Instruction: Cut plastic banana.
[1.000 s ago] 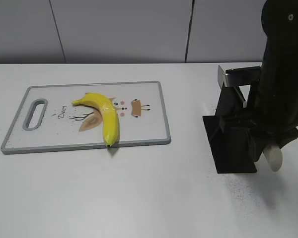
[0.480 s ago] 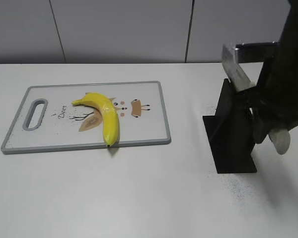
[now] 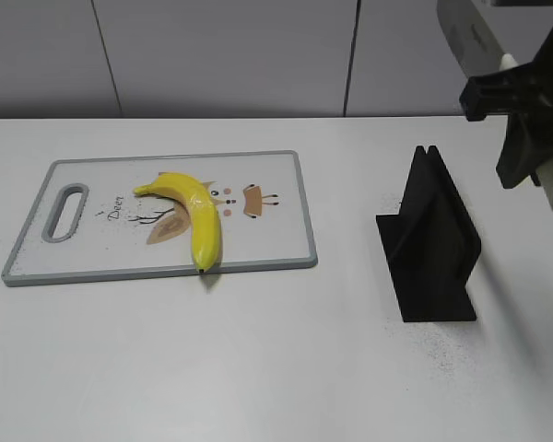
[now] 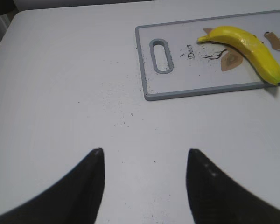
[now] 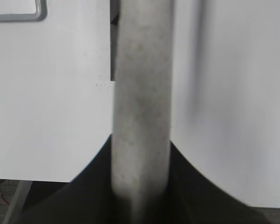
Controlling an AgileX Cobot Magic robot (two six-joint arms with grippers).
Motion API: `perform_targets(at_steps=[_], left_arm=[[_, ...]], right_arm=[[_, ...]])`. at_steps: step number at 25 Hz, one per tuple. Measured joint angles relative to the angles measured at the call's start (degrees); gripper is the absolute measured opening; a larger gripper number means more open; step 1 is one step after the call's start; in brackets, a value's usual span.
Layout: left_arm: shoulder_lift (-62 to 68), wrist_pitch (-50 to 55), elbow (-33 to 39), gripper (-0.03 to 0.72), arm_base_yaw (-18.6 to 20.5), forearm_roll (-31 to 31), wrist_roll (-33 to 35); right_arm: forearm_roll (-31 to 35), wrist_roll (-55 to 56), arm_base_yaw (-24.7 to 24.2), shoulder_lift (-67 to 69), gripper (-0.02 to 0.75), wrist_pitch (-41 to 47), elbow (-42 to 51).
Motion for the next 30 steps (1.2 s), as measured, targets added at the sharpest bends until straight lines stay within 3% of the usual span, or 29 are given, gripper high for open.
perform_targets(at_steps=[10, 15, 20, 24, 30], left_arm=[[6.67, 0.44, -2.95, 0.543, 0.00, -0.40, 4.44], [15.58, -1.86, -5.25, 0.543, 0.00, -1.51, 14.40], [26.95, -5.58, -8.82, 0.543, 0.00, -7.41, 25.77], [36.76, -6.85, -14.48, 0.543, 0.00, -10.62, 36.18], [51.99, -7.37, -25.88, 0.543, 0.00, -15.17, 48.53]], right_arm=[[0.00, -27.72, 0.00, 0.19, 0.192, 0.25, -5.73], [-0.30, -45.09, 0.00, 3.69, 0.192, 0.41, -10.02], [-0.35, -57.91, 0.00, 11.11, 0.192, 0.41, -16.03], [-0.54, -70.30, 0.00, 16.39, 0.192, 0.41, -21.57], [0.00, -79.85, 0.00, 23.75, 0.192, 0.41, -29.14]])
